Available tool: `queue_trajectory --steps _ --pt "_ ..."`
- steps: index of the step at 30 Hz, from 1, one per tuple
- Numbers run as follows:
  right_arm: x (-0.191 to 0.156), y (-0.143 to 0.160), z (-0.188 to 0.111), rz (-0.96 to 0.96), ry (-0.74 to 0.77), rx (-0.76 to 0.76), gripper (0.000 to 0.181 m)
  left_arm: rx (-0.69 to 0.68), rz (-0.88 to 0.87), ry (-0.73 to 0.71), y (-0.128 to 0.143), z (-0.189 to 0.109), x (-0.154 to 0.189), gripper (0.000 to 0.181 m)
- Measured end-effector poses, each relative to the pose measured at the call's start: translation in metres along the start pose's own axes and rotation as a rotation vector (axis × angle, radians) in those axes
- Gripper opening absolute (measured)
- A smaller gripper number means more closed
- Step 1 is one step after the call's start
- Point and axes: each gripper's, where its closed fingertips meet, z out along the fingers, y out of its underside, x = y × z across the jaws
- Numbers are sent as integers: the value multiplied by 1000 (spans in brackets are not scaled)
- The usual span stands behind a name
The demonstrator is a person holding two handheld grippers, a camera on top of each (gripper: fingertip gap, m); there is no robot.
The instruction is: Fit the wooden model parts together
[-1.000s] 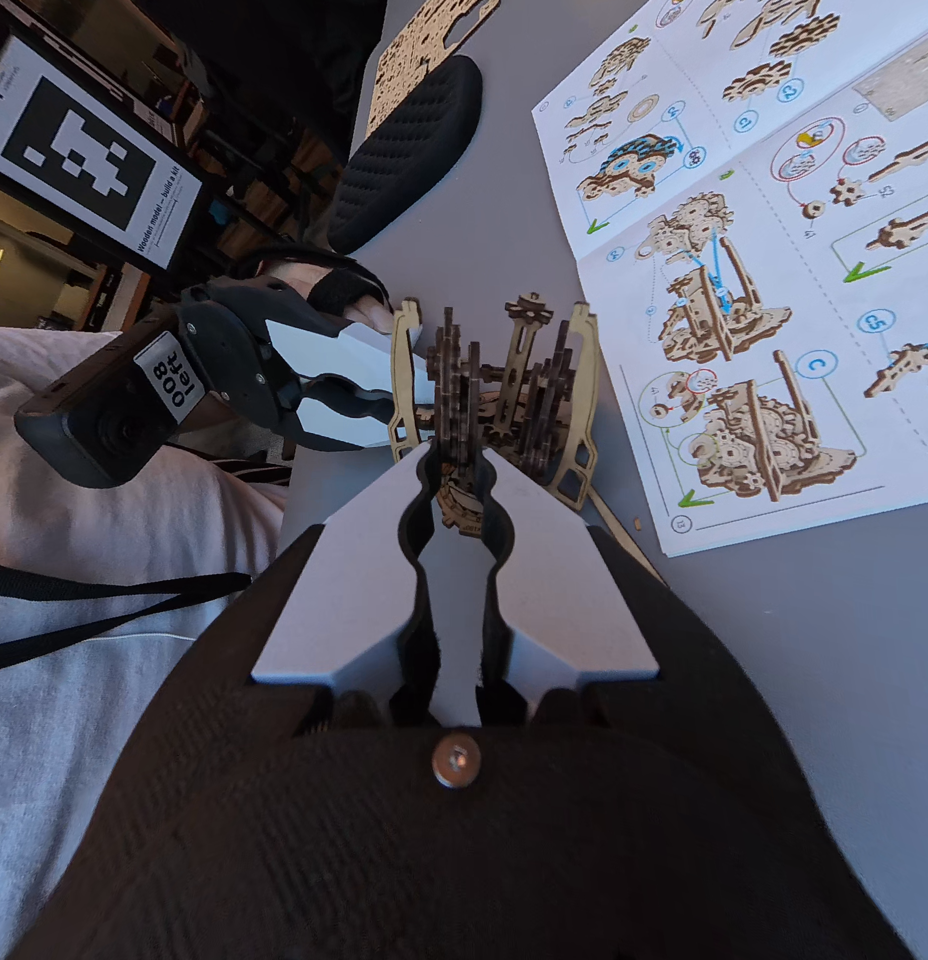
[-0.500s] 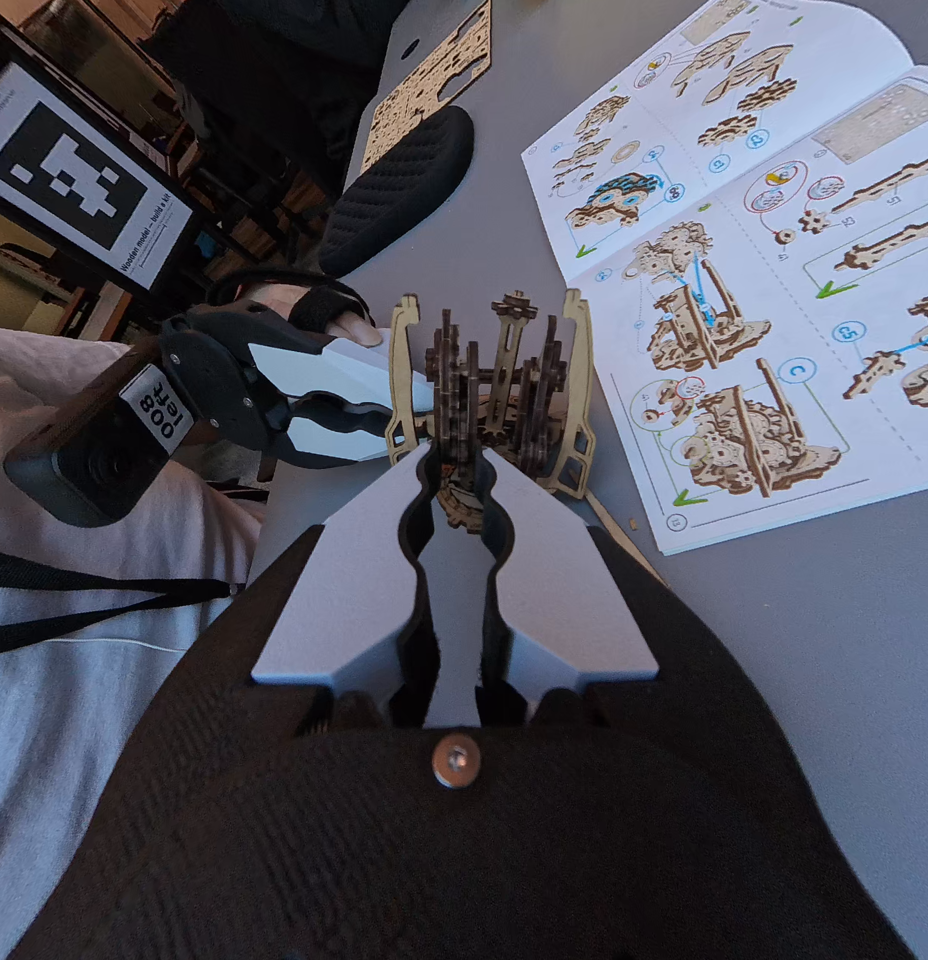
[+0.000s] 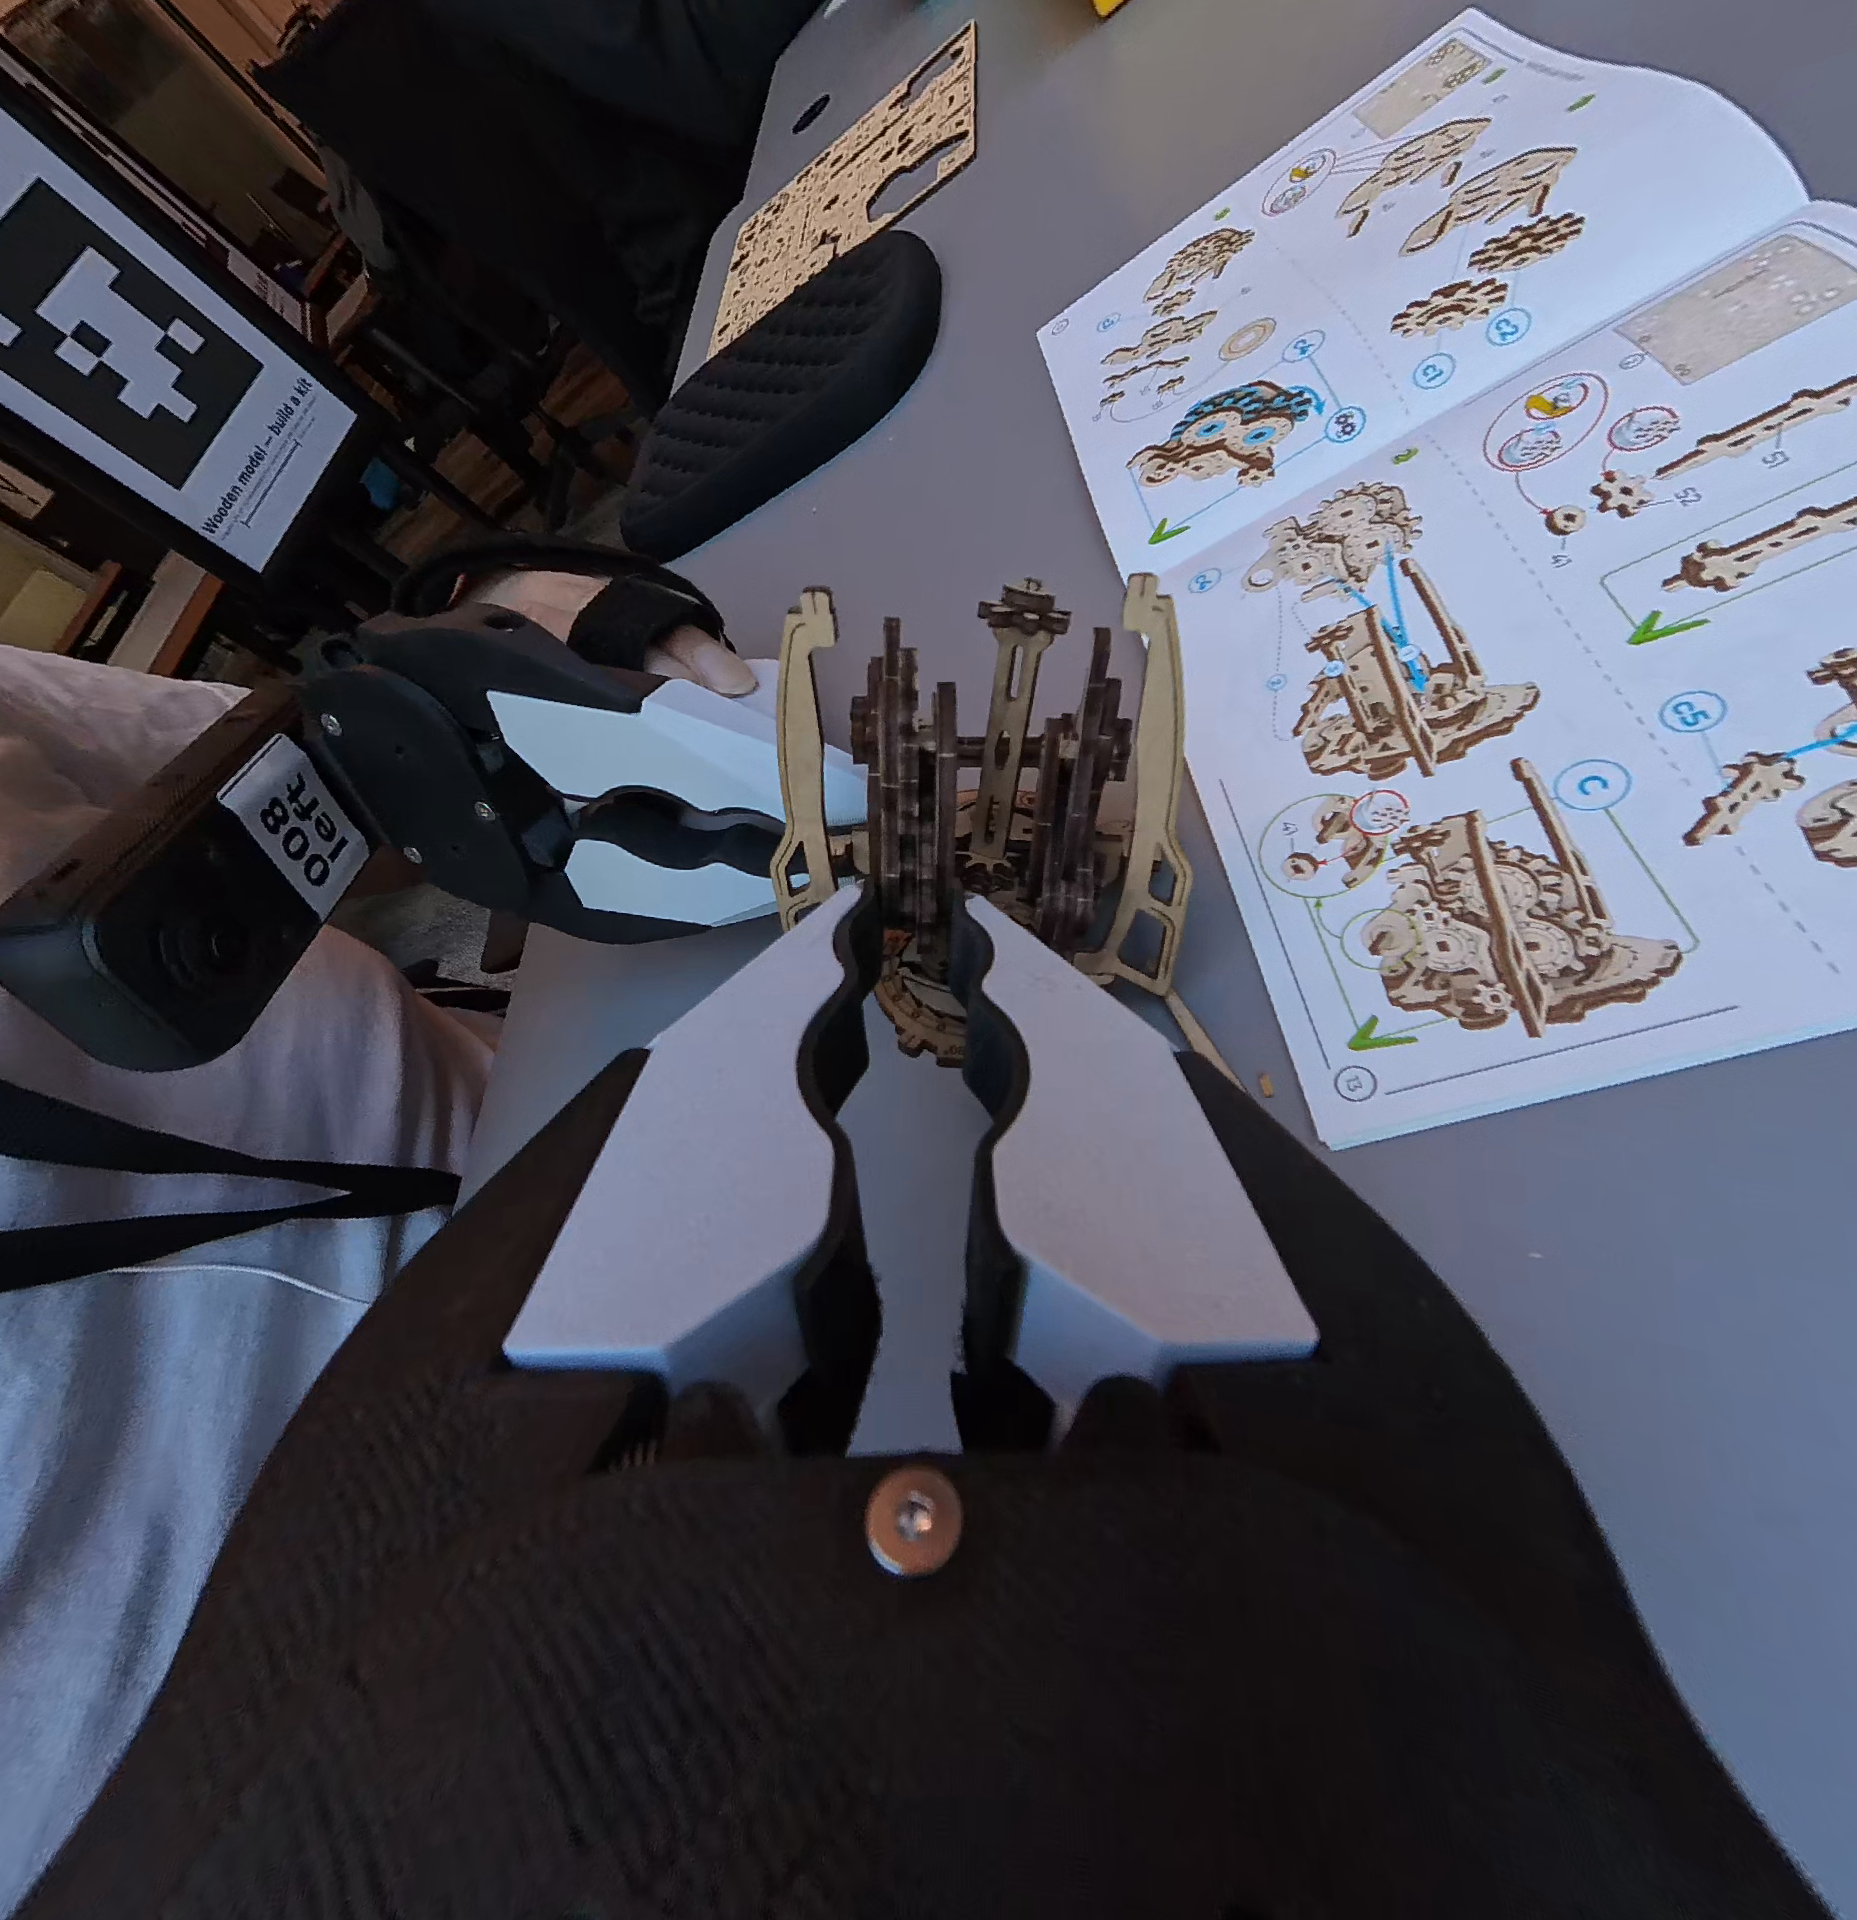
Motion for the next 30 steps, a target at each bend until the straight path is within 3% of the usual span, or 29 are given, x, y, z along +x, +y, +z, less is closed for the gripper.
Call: queue_trajectory --steps 13,30 --pt "-5 -5 1 -77 -13 -55 11 35 -35 27 -2 0 1 4" --pt "-2 -8 0 139 -95 60 10 54 -134 57 1 0 -1 3"
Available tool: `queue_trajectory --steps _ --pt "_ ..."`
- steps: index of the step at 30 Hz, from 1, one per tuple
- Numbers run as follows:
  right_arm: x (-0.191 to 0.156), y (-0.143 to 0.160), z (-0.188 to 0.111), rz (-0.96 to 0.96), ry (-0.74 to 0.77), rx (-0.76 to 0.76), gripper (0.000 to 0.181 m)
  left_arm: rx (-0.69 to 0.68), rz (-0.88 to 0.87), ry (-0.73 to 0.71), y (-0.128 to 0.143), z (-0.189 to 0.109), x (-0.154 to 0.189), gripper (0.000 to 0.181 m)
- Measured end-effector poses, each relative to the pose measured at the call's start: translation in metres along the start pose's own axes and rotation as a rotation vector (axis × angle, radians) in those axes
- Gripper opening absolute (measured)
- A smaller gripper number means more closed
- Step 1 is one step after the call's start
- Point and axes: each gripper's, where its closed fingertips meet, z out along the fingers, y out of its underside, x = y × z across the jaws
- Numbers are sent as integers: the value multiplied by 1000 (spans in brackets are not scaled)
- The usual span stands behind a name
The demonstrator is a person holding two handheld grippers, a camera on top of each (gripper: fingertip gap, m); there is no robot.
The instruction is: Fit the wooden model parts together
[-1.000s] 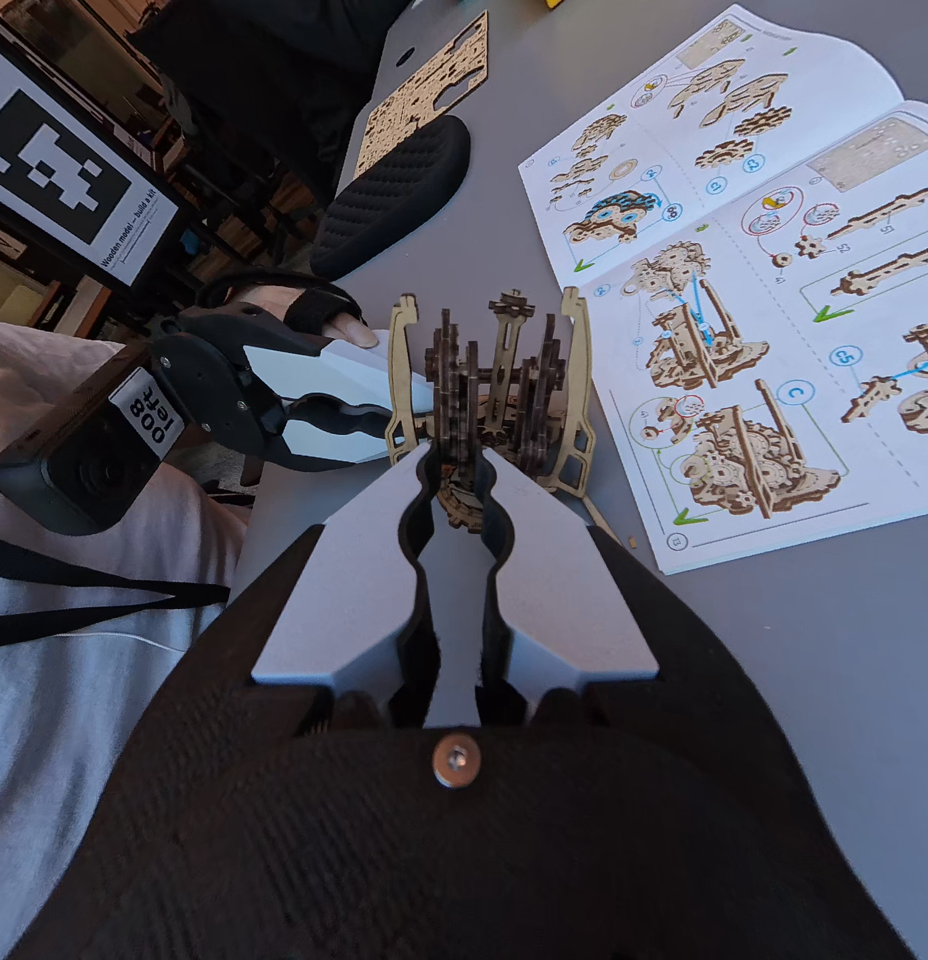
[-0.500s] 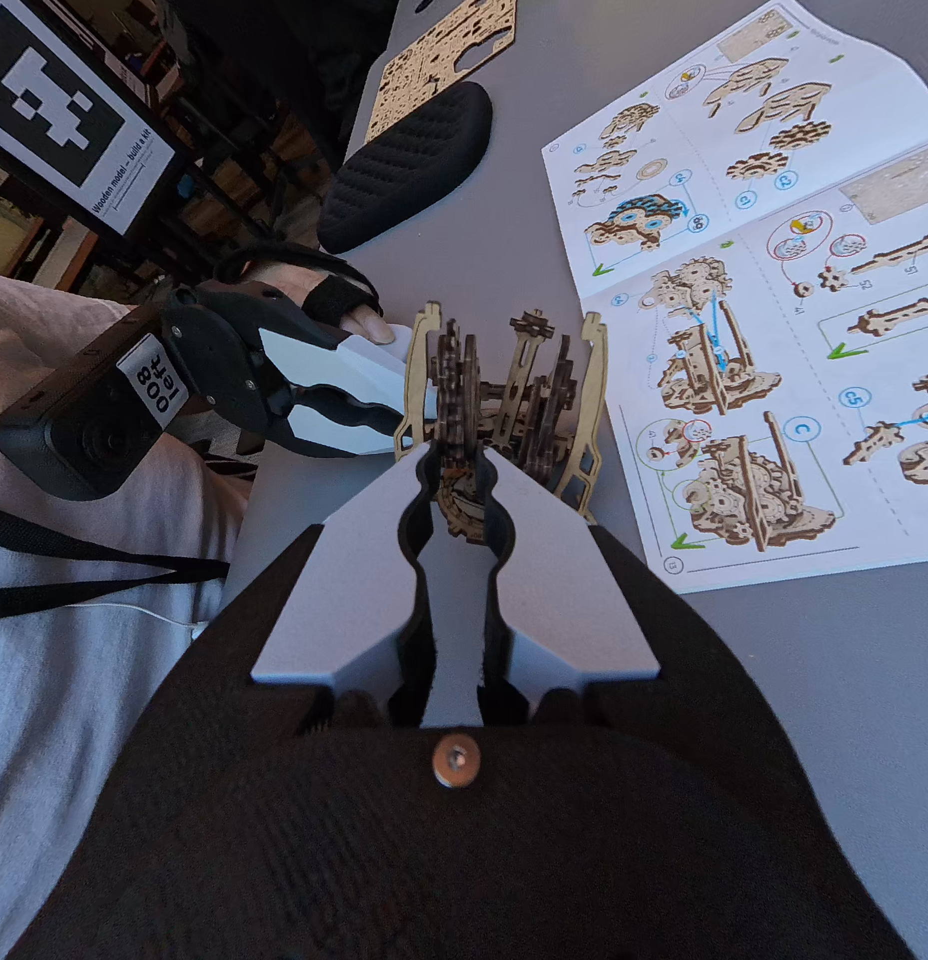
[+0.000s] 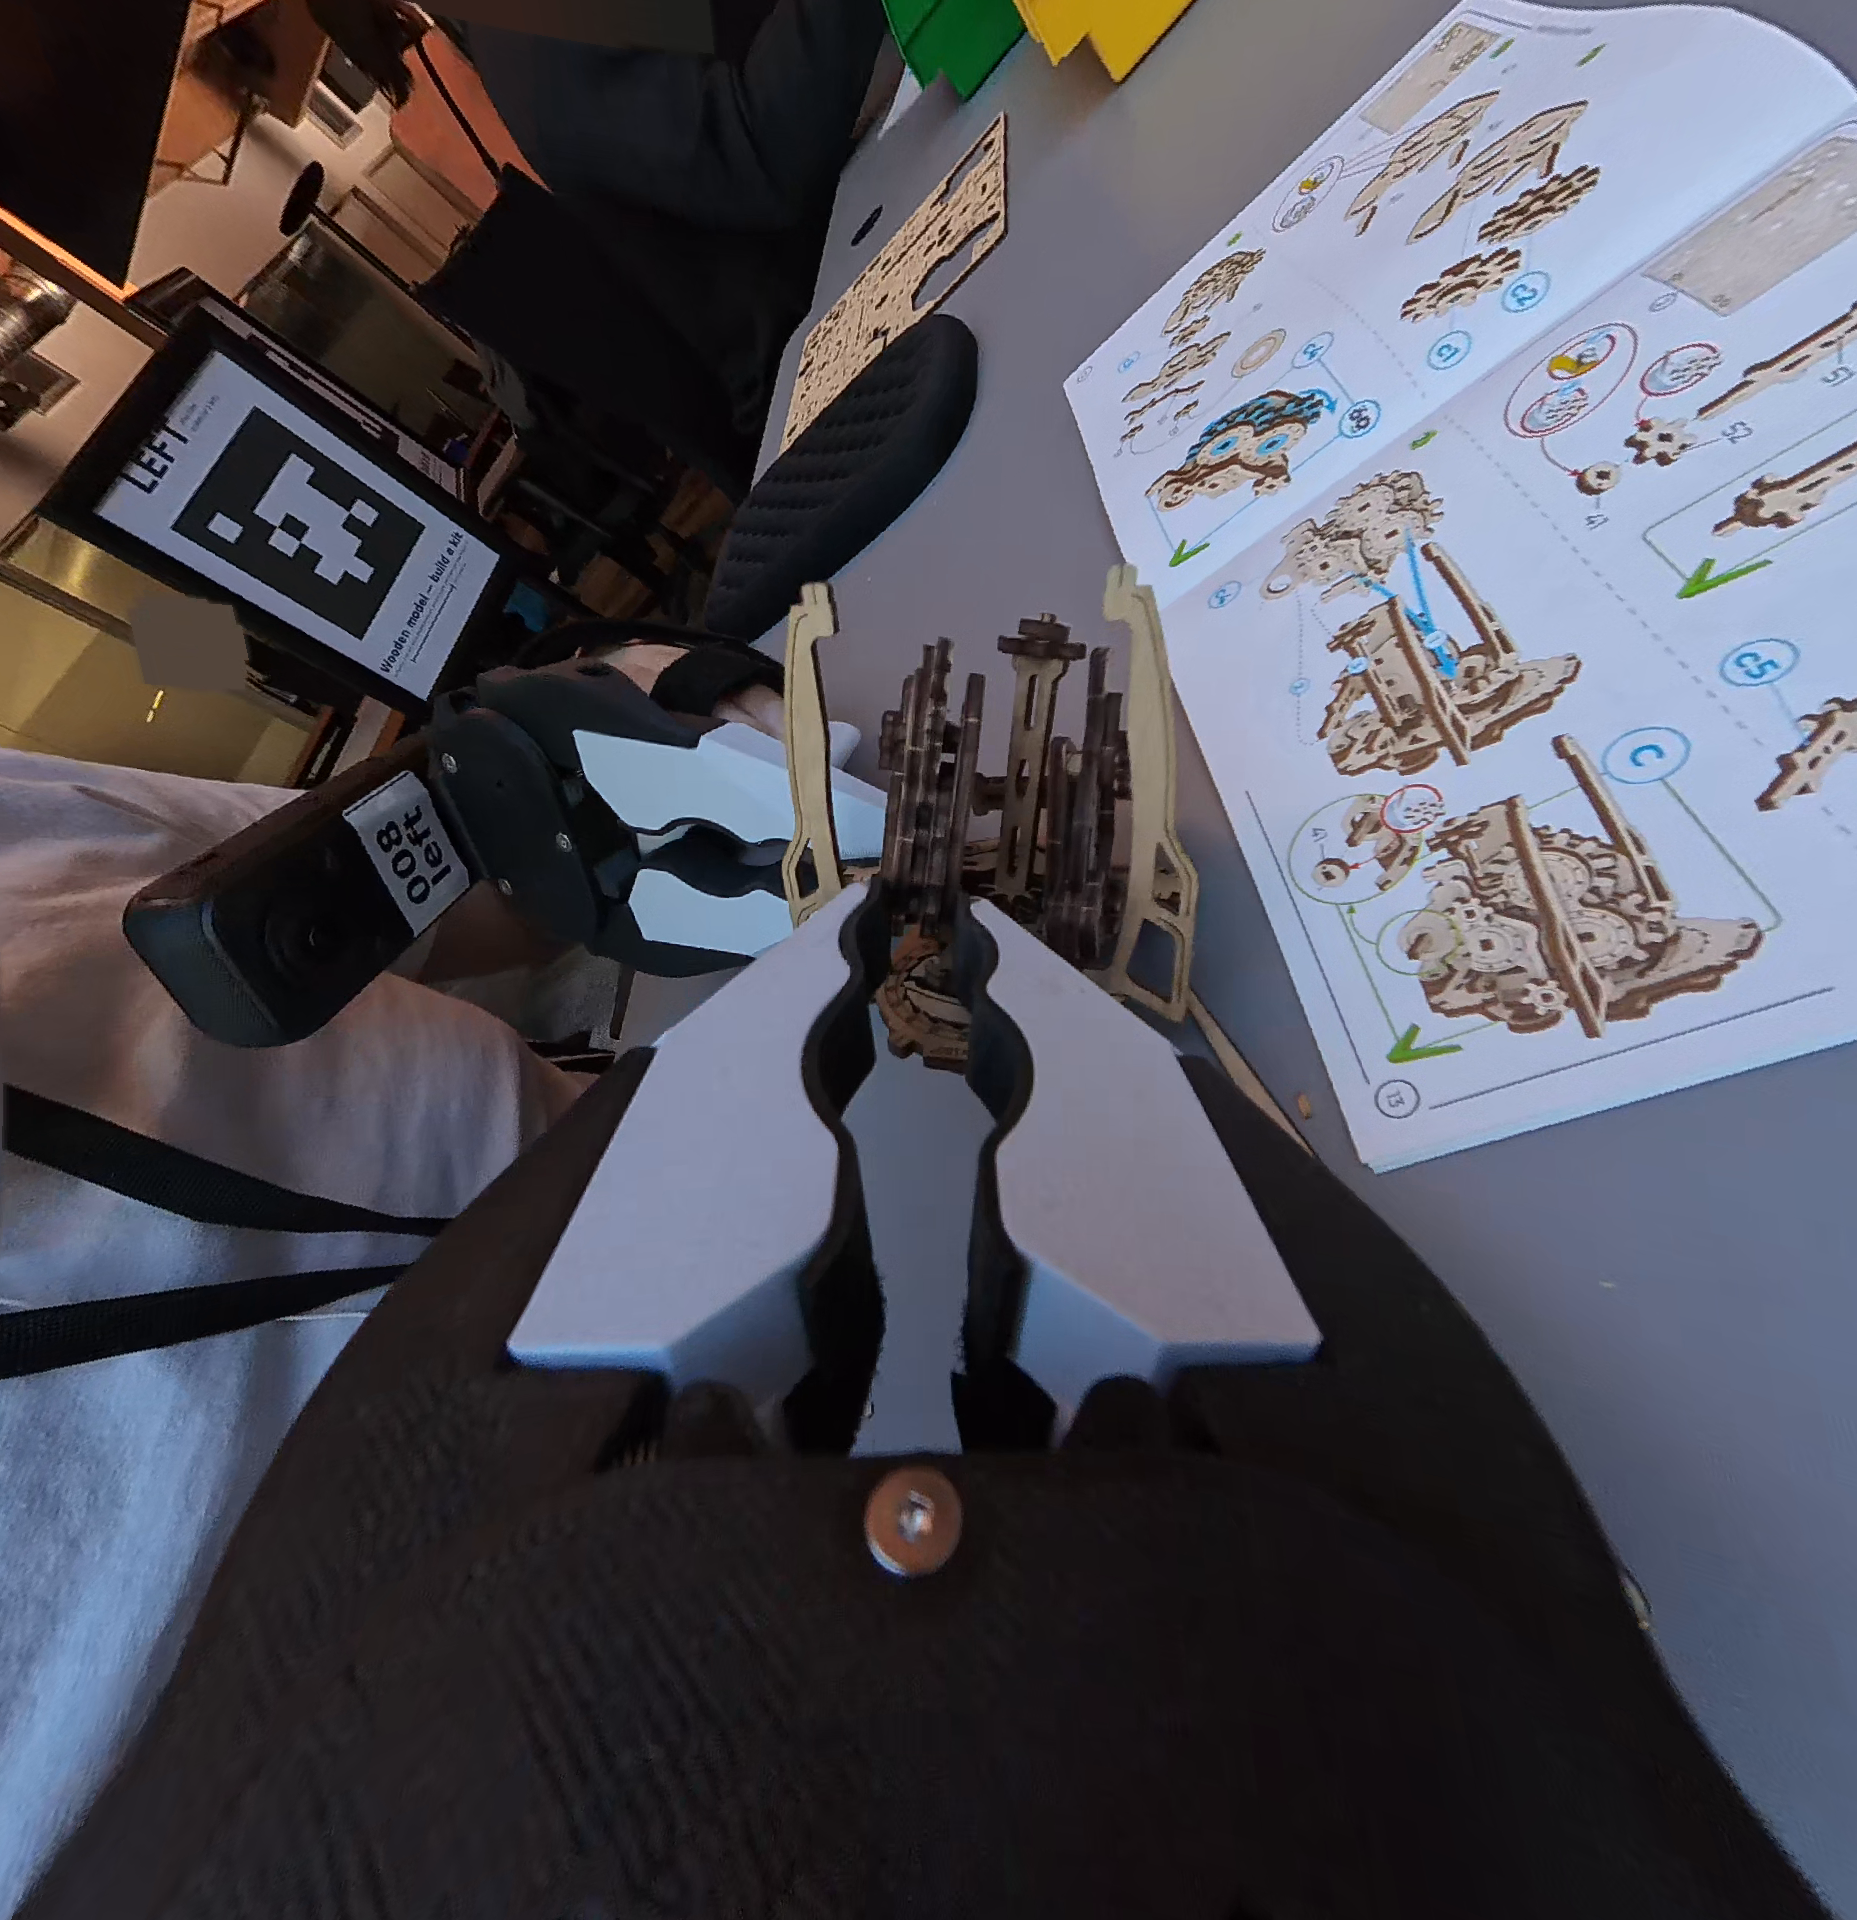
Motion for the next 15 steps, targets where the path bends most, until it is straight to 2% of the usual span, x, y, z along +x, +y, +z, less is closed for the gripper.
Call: queue_trajectory --steps 10,15 --pt "-1 1 1 -81 70 44 10 10 -66 31 0 0 1 4" --pt "0 1 1 -58 71 73 10 20 -104 44 1 0 0 4"
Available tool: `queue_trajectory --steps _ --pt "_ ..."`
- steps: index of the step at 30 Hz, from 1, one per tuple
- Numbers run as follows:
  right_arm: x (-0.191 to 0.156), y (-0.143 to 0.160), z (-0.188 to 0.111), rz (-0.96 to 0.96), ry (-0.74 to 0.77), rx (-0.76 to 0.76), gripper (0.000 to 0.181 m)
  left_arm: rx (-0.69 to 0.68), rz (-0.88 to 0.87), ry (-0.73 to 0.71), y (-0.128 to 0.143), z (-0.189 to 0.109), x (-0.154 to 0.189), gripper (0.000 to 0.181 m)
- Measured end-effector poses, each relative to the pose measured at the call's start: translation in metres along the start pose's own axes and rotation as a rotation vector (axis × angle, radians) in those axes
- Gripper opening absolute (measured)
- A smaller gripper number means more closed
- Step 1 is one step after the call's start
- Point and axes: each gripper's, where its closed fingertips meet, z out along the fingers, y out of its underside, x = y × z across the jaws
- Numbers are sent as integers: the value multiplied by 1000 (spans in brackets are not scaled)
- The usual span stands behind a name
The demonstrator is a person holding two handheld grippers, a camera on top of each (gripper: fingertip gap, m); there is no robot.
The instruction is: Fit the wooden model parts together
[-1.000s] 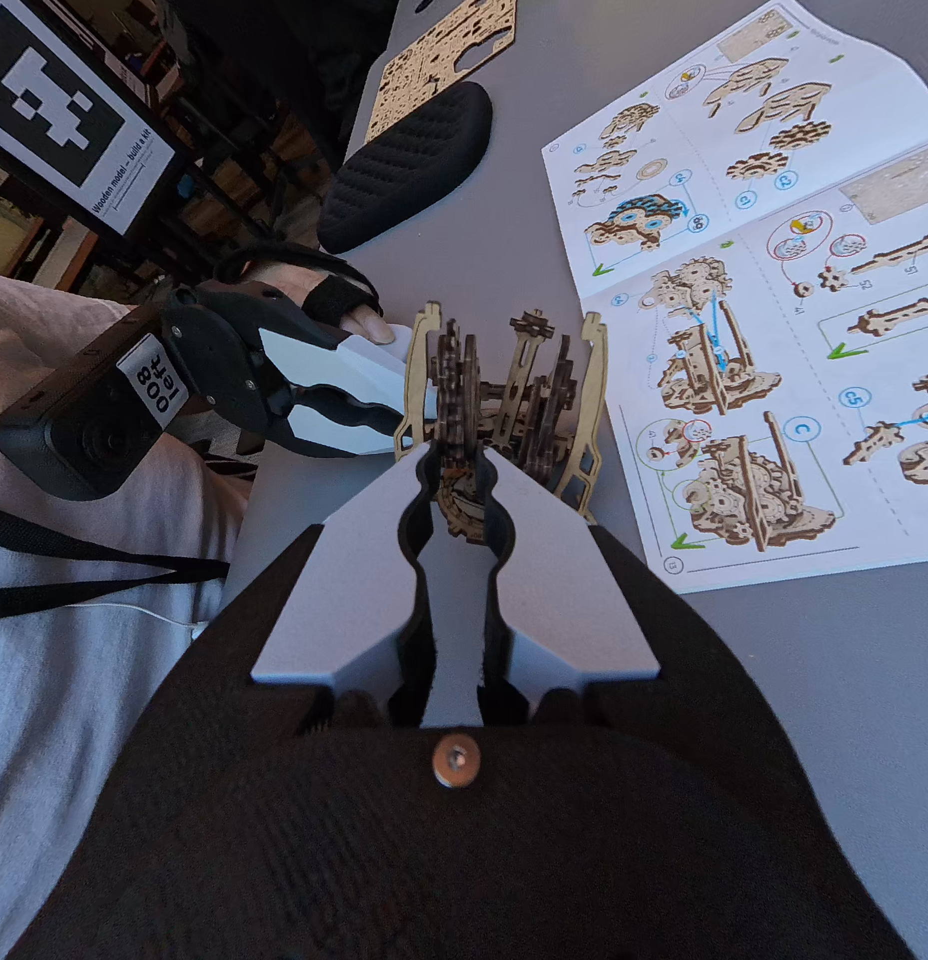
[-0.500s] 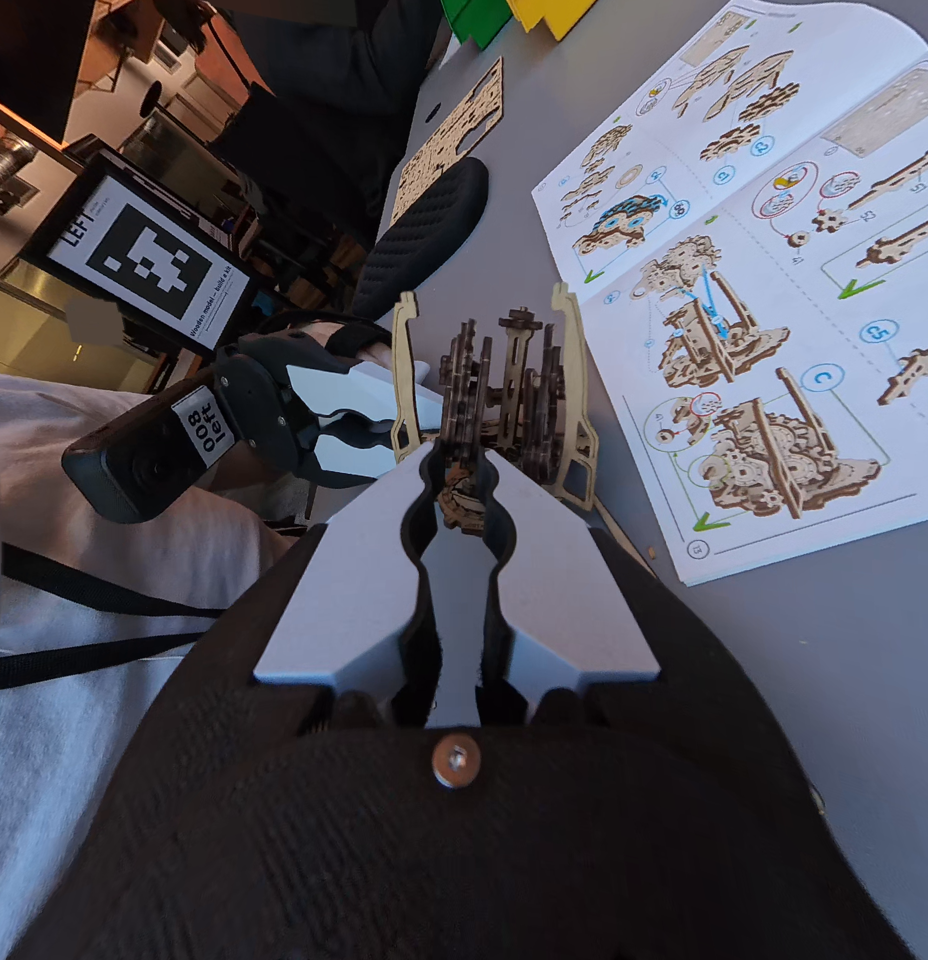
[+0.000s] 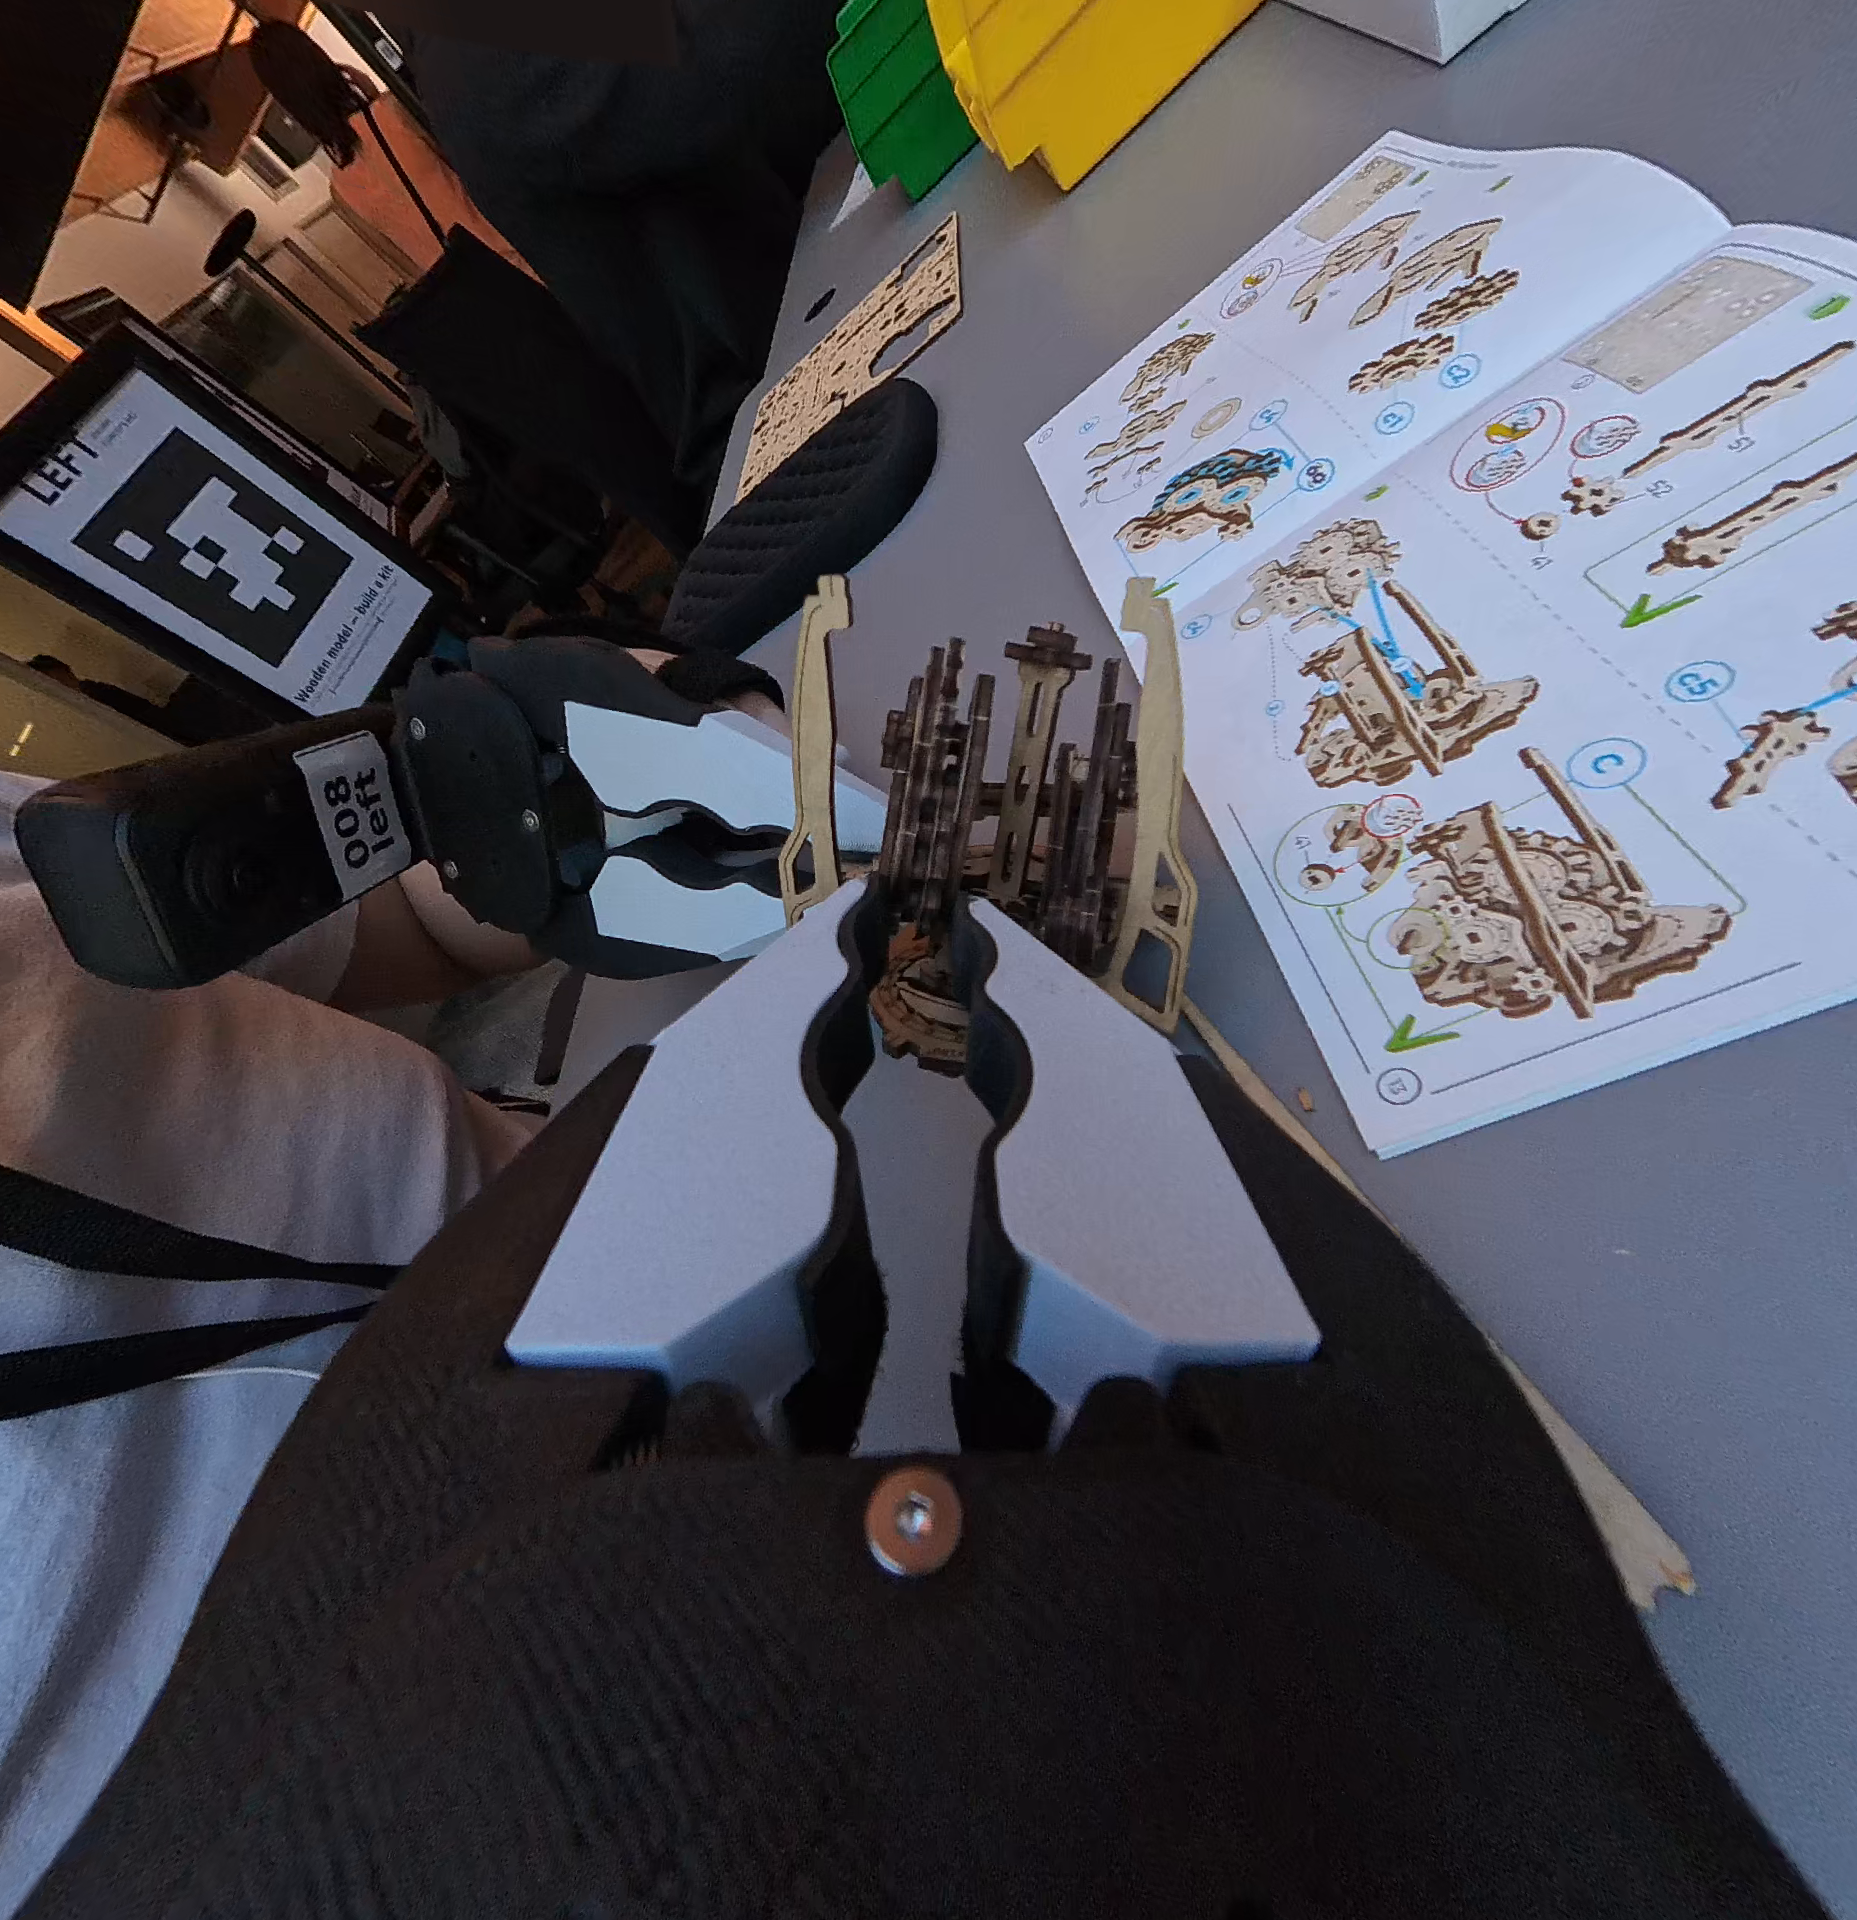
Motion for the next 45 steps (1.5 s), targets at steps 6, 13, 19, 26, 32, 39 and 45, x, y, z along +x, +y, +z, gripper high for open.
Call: queue_trajectory --steps 6,13,19,26,32,39,45 --pt "0 0 0 -9 5 -12 10 6 -24 9 0 0 0 4" --pt "0 0 2 -32 37 3 10 8 -13 9 2 0 0 5" --pt "-2 1 4 -125 87 -10 10 -8 22 -2 5 0 2 6" --pt "-2 2 5 -118 66 -8 10 -34 93 -41 6 -1 2 6" --pt "-4 3 6 -148 64 -13 10 -53 128 -51 6 -3 3 7" --pt "-6 4 8 -151 51 -21 10 -55 135 -38 8 -5 6 14" --pt "-5 4 8 -130 36 -20 10 -42 123 -37 6 -8 6 24"
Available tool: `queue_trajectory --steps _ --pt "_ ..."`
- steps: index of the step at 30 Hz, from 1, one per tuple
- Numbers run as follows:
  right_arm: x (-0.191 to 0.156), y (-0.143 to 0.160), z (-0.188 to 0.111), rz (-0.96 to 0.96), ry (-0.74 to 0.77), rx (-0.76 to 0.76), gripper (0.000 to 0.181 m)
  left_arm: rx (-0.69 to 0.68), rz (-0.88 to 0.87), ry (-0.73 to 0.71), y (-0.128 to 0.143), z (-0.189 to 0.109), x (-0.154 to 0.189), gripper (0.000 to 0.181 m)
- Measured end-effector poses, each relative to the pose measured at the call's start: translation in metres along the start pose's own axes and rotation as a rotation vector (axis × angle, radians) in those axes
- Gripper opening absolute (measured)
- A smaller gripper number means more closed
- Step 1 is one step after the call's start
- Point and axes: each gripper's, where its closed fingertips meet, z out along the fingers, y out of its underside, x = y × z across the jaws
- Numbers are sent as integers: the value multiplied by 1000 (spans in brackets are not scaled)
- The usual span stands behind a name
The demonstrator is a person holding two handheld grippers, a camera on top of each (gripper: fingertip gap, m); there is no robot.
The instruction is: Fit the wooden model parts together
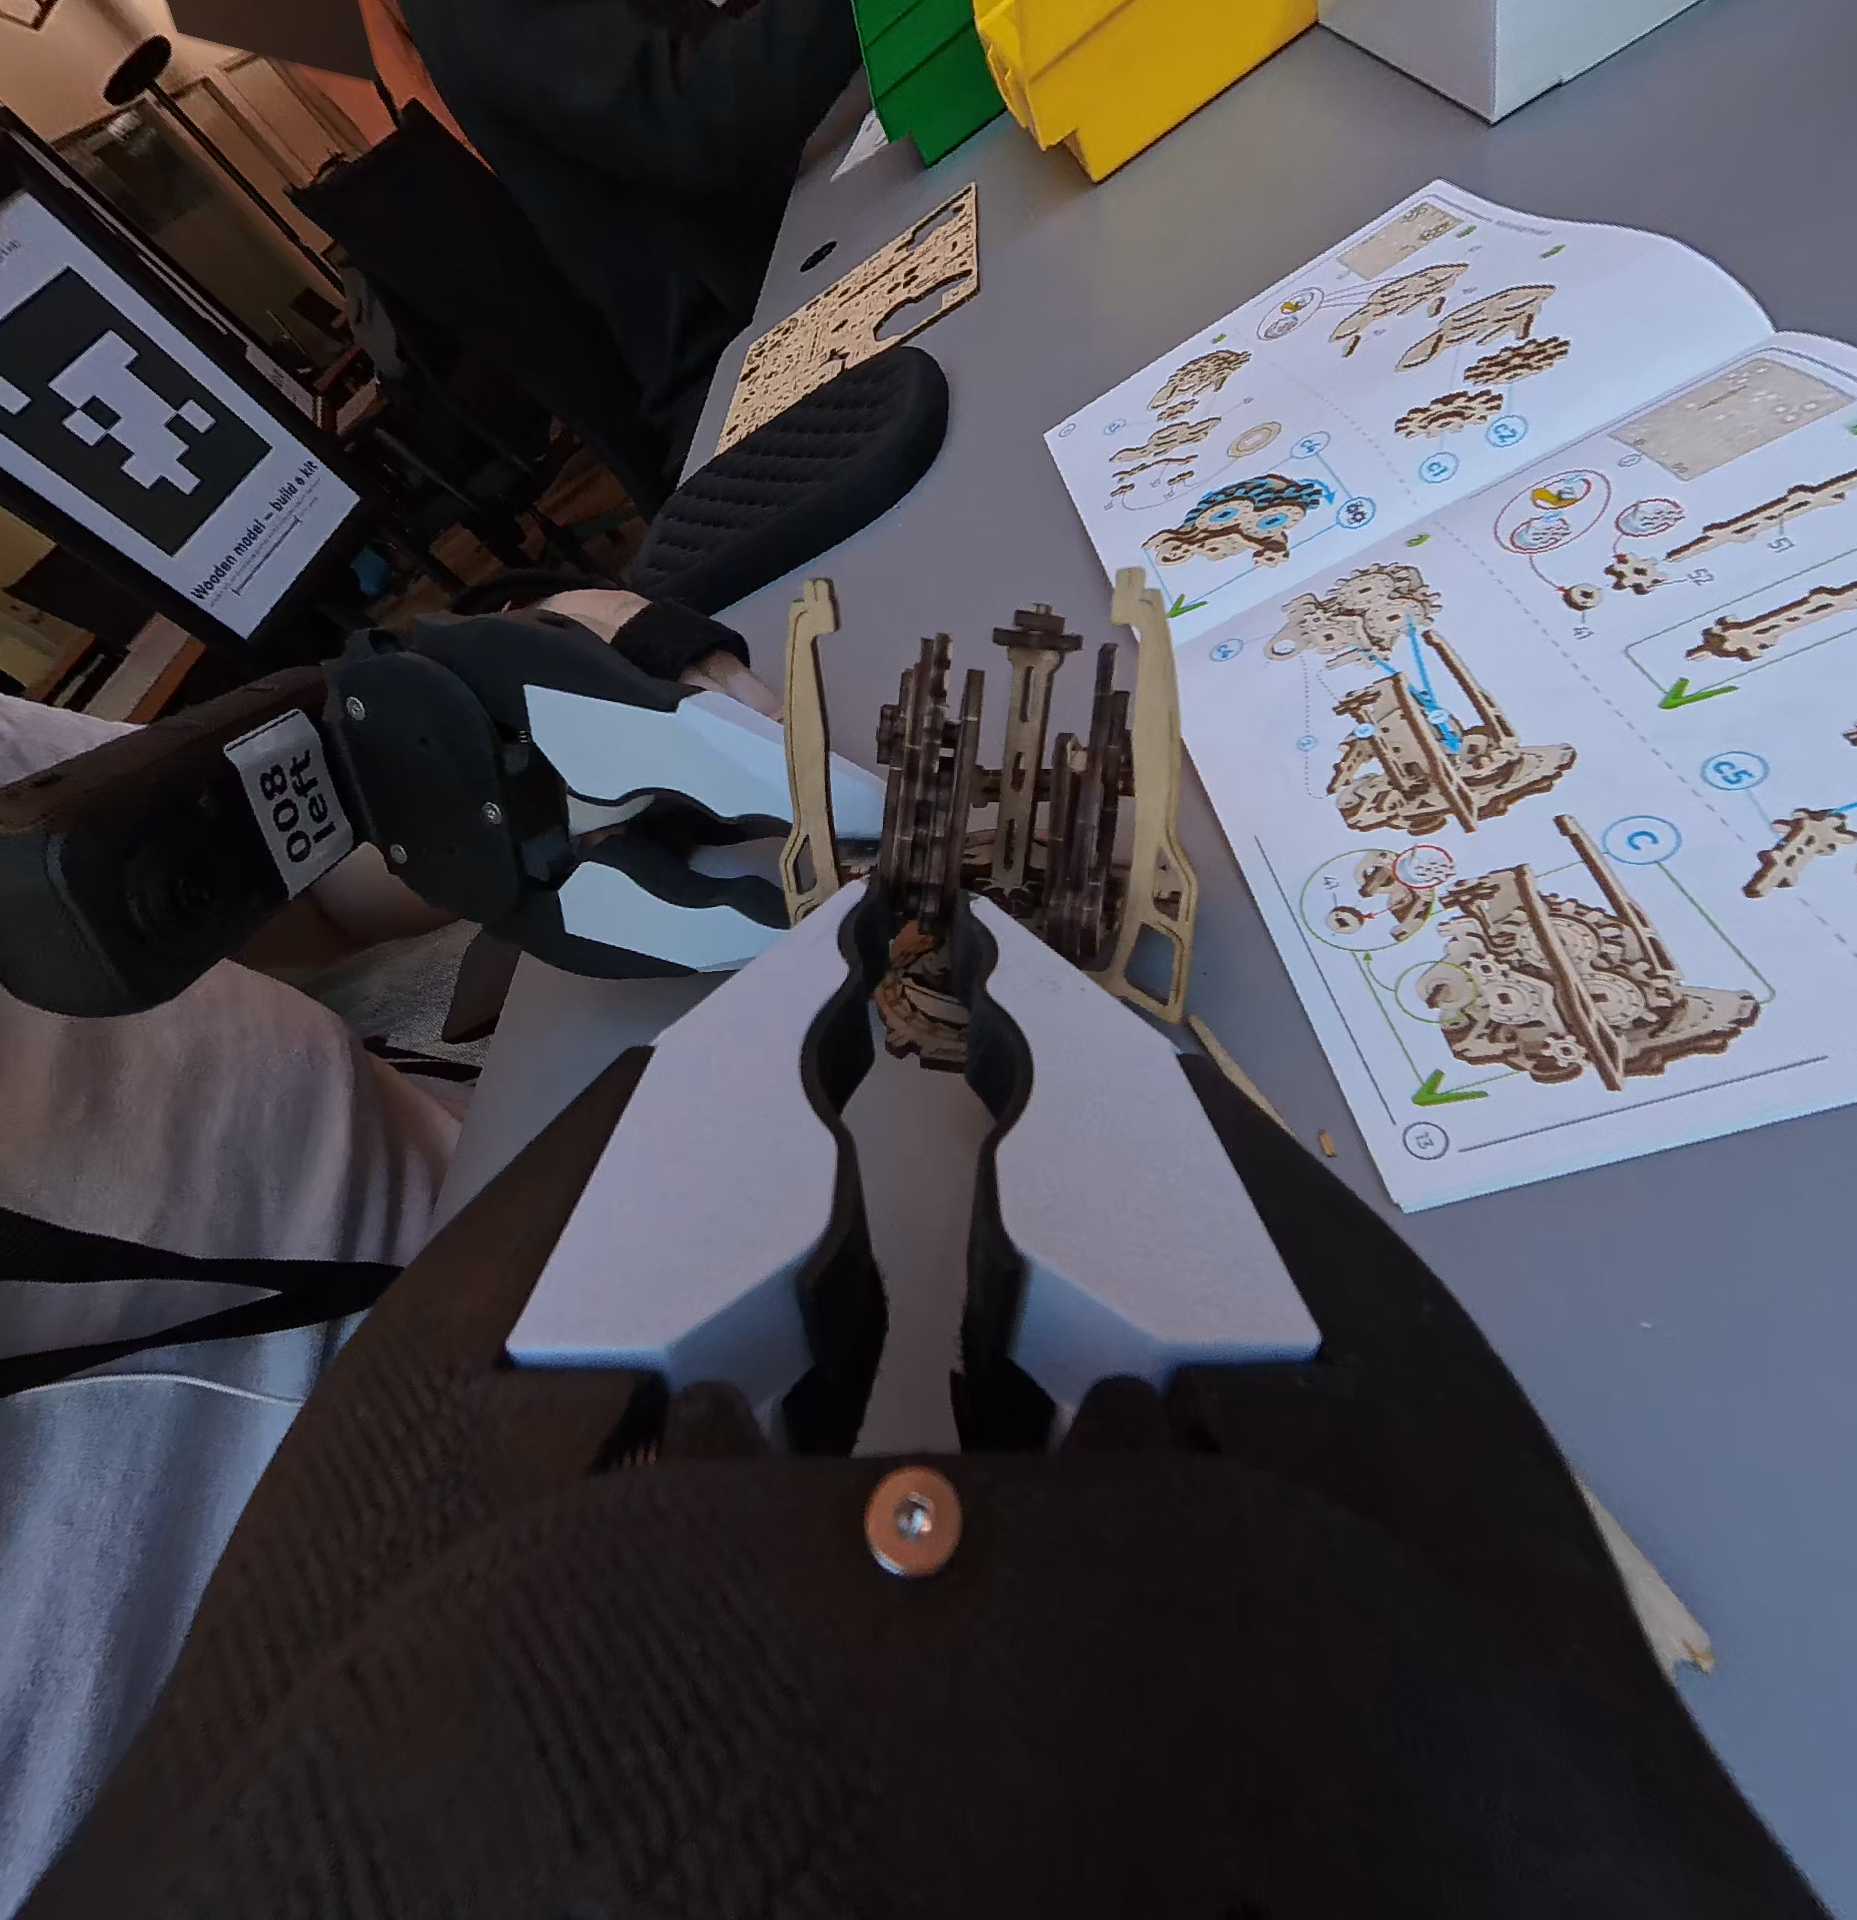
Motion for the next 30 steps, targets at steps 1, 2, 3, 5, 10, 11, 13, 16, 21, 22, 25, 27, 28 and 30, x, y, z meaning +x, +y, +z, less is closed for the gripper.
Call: queue_trajectory --steps 1,2,3,5,10,11,13,16,21,22,25,27,28,30 --pt "0 0 0 0 1 0 10 12 -8 -16 -2 -1 -3 29" --pt "0 0 1 -1 -3 -4 10 23 -16 -27 -4 -3 -6 29" --pt "-1 1 1 -4 -4 -7 10 32 -26 -27 -6 -4 -7 29" --pt "-2 2 2 -9 -4 -16 10 41 -46 -17 -7 -6 -6 28" --pt "-1 2 3 -5 -3 -17 10 94 -88 -2 -14 -14 -5 26" --pt "-1 1 4 -4 -2 -18 10 89 -94 2 -14 -15 -4 26" --pt "-2 2 5 -8 -1 -20 10 75 -81 -6 -12 -16 -3 25" --pt "-3 2 6 -12 6 -25 10 78 -63 -30 -16 -18 -3 24" --pt "-3 1 7 -22 23 -29 10 50 -76 -52 -17 -18 -2 24" --pt "-4 1 7 -27 28 -29 10 47 -85 -56 -16 -19 -3 25" --pt "-4 1 8 -54 52 -33 10 38 -117 -55 -15 -20 -3 24" --pt "-5 1 8 -80 71 -38 10 34 -136 -47 -16 -19 -1 23" --pt "-6 1 9 -86 79 -39 10 34 -134 -51 -17 -19 -1 22" --pt "-7 1 10 -105 99 -39 10 31 -117 -62 -18 -19 -1 21"
